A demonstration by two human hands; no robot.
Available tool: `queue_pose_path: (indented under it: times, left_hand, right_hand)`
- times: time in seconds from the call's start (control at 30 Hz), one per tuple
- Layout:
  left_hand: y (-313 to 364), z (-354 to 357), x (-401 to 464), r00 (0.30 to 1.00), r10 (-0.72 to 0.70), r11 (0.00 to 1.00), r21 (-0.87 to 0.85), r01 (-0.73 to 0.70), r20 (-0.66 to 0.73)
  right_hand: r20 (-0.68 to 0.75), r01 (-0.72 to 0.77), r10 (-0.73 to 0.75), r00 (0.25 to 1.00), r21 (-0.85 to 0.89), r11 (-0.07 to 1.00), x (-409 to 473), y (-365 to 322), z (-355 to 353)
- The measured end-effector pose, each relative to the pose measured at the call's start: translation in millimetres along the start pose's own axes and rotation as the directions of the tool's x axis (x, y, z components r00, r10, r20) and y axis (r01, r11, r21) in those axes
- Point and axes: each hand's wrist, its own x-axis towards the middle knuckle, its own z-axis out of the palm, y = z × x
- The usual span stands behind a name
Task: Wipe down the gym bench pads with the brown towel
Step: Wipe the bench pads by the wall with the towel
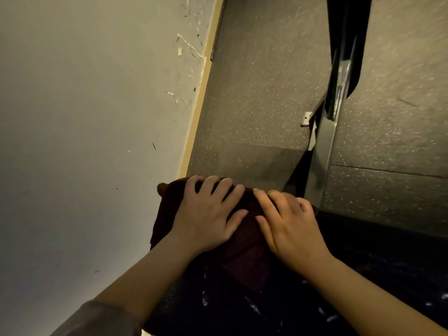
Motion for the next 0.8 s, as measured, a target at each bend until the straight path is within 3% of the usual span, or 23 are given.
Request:
queue_pose_path:
  times: [0.1,0.4,0.6,0.8]
  left_hand:
    - [11.4,2.5,11.7,0.996,0.085,0.996,-0.01,-0.085,0.005]
    - [13.4,6.3,17.1,0.989,0.146,0.989,-0.023,-0.147,-0.028]
    - [34.1,6.8,25.0,0.989,0.139,0.988,-0.061,-0.142,-0.046]
    - [71.0,8.2,27.0,0.995,0.098,0.993,-0.066,-0.096,0.028]
  right_hand:
    - [-0.032,-0.042,0.042,0.999,0.0,0.999,-11.6,15.4,-3.8]
    - [-0.045,-0.083,0.083,0.996,-0.001,0.997,-14.8,16.6,-6.8]
    - [-0.016,-0.169,0.168,0.986,-0.031,0.985,-30.6,25.5,-8.1]
    - [0.018,-0.216,0.217,0.976,-0.044,0.975,-52.0,45.5,-12.4]
